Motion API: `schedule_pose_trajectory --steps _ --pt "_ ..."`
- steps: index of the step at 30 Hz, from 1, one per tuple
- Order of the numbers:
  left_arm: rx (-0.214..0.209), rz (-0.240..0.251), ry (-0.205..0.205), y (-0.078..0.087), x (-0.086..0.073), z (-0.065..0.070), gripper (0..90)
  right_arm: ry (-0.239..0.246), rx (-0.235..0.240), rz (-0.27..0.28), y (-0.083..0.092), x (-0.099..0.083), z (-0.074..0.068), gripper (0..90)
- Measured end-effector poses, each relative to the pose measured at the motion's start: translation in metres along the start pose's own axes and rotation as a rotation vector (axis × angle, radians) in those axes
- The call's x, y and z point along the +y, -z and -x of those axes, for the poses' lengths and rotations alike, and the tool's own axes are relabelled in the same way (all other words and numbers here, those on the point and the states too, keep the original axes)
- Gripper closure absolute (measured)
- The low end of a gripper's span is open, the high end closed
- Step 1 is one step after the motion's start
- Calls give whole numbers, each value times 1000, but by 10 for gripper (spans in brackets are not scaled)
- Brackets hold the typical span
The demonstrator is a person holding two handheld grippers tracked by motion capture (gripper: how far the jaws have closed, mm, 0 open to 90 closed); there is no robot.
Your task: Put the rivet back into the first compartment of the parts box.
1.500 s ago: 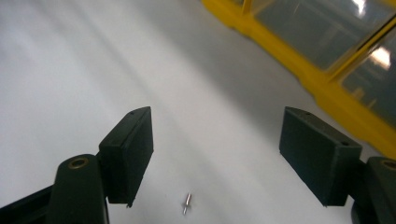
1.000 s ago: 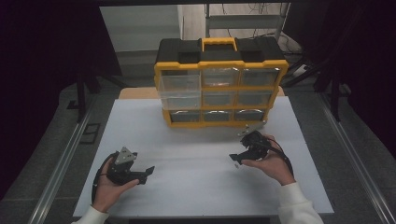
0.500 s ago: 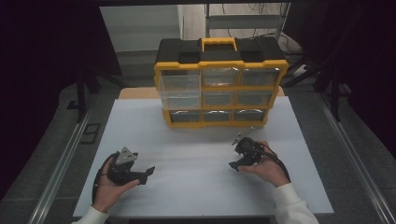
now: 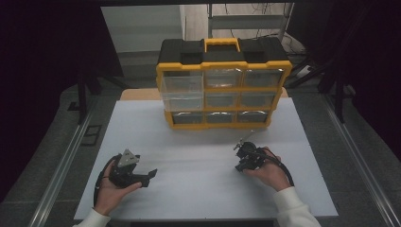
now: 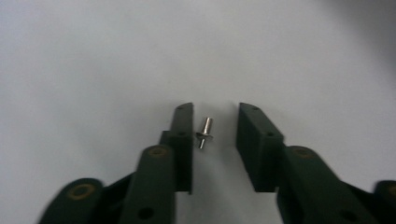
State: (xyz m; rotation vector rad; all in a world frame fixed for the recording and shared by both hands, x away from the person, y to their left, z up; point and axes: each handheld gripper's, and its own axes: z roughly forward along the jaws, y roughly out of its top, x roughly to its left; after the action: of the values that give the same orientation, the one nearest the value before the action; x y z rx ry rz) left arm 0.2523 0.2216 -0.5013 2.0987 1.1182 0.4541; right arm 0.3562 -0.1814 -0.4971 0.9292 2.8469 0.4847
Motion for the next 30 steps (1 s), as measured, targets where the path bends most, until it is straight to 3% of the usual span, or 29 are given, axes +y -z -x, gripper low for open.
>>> schedule_pose_trajectory --steps 3,11,22,25,30 --pt "1 2 4 0 0 0 151 -12 8 -5 0 0 1 817" --pt "1 2 0 1 0 0 151 -14 32 5 3 0 2 826" --pt "1 6 6 1 0 -1 152 6 99 119 32 15 2 826" --pt "1 5 6 1 0 -1 152 12 133 155 43 21 4 826" --pt "1 9 5 1 0 0 152 16 150 196 63 31 8 827"
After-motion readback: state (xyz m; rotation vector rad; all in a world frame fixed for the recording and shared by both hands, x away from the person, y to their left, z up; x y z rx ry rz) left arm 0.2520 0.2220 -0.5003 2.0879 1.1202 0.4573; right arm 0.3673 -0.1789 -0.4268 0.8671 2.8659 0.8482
